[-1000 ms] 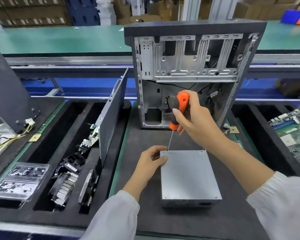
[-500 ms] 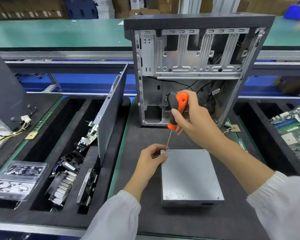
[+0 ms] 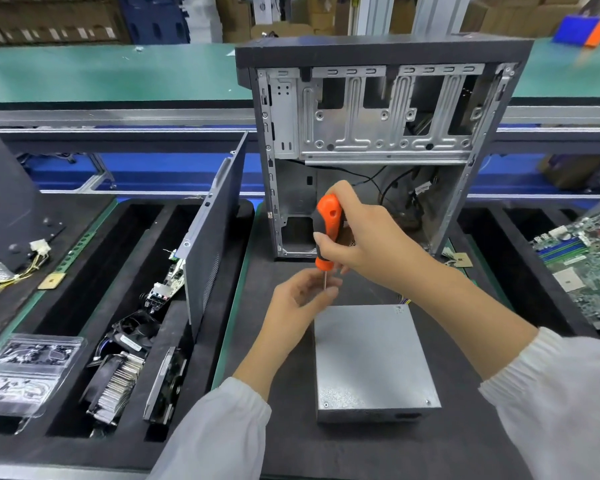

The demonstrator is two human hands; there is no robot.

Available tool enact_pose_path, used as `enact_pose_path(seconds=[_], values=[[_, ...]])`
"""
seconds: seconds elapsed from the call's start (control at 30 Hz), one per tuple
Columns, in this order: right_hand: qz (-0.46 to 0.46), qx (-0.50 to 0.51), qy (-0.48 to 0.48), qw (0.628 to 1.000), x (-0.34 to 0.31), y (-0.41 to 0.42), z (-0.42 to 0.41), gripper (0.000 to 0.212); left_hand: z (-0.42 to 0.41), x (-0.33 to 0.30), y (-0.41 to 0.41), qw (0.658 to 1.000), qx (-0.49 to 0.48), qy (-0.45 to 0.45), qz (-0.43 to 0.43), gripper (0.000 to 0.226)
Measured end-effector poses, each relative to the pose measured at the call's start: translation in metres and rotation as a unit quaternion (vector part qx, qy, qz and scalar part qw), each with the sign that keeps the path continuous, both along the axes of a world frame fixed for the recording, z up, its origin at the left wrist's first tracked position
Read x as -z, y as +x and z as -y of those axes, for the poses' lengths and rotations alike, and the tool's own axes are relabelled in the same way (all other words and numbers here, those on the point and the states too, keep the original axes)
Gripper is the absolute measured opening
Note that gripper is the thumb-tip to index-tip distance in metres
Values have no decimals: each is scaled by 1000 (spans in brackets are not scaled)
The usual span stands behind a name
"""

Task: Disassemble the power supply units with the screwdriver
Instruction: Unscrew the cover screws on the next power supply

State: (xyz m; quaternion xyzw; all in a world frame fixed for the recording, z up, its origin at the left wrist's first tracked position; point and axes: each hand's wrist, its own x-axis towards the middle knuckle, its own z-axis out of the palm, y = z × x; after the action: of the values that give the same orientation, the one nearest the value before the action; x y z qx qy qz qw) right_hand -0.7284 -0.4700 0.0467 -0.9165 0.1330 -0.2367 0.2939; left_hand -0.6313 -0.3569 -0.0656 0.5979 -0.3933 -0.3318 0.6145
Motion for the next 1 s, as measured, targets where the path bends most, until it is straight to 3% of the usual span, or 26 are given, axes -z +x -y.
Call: enact_pose_path(seconds=[0.17, 0.27, 0.33, 0.5, 0.63, 0.73, 0.77, 0.9, 1.0], values=[[-75, 51, -115, 989, -22, -2, 1, 32, 7, -20, 8, 997, -24, -28, 63, 15], [-141, 138, -281, 939, -37, 7, -1, 59, 6, -18, 7, 997, -38, -26, 61, 14], [-176, 147, -332, 915, -44, 14, -4, 64, 6, -17, 8, 997, -40, -25, 55, 14], [-257, 46, -225, 939, -60, 11, 9, 50, 8, -21, 14, 999, 19, -4, 27, 16], [-355, -95, -116, 923, -85, 8, 18, 13, 9, -20, 15, 998, 51, -2, 20, 21], [-403, -117, -63, 905, -91, 12, 22, 18, 11, -20, 14, 998, 42, 4, 48, 24], [-398, -109, -79, 907, -92, 14, 21, 14, 12, -20, 14, 998, 39, 2, 54, 25], [-380, 19, -193, 904, -90, 23, 15, 70, 13, -18, 16, 998, 25, -1, 51, 25], [-395, 8, -283, 874, -85, 31, 17, 58, 12, -18, 16, 998, 36, 6, 43, 21]])
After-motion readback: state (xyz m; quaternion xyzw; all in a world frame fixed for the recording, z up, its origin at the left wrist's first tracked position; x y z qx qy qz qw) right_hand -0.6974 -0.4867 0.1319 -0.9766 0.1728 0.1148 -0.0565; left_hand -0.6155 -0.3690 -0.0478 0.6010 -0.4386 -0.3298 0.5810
